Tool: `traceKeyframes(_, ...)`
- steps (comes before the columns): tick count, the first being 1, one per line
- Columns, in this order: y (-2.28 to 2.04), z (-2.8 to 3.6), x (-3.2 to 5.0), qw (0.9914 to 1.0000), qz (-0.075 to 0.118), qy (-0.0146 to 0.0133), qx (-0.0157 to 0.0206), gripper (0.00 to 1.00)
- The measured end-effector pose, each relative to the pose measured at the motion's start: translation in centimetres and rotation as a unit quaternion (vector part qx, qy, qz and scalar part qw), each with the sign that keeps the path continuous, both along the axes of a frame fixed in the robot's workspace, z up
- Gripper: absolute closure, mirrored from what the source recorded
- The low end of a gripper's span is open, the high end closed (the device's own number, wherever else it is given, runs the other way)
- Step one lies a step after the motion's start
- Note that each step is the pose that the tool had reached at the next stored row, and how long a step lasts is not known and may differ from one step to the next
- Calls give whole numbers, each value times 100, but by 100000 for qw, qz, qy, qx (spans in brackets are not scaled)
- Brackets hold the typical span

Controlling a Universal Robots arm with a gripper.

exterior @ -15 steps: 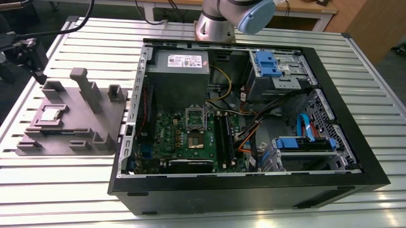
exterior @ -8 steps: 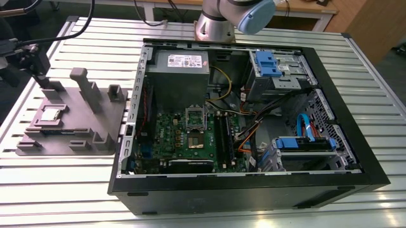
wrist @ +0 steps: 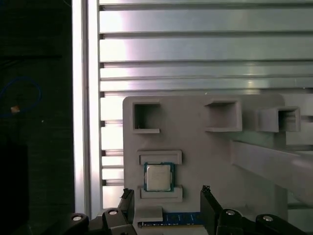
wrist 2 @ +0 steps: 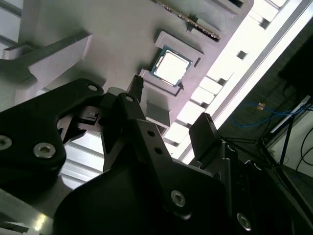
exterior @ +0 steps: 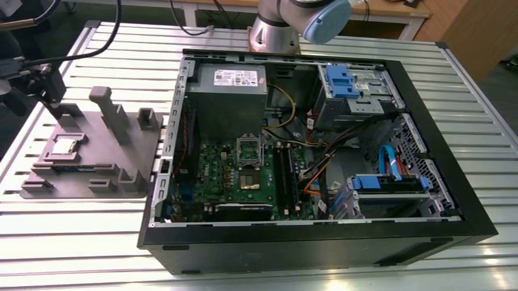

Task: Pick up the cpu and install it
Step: 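Pick up the cpu and move it towards the insertion slot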

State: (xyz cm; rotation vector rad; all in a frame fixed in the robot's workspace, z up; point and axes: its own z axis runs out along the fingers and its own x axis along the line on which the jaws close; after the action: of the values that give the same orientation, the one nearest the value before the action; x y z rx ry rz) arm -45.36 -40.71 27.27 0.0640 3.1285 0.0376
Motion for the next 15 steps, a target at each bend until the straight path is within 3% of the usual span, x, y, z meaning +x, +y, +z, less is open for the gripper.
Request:
traceKeyframes(5, 0, -88, 0, 100000, -179, 2, -2, 35)
traceKeyframes(6, 0, -144, 0, 100000, -205, 2, 0, 35)
traceKeyframes(15, -5, -252, 0, 100000, -207, -2, 1, 35)
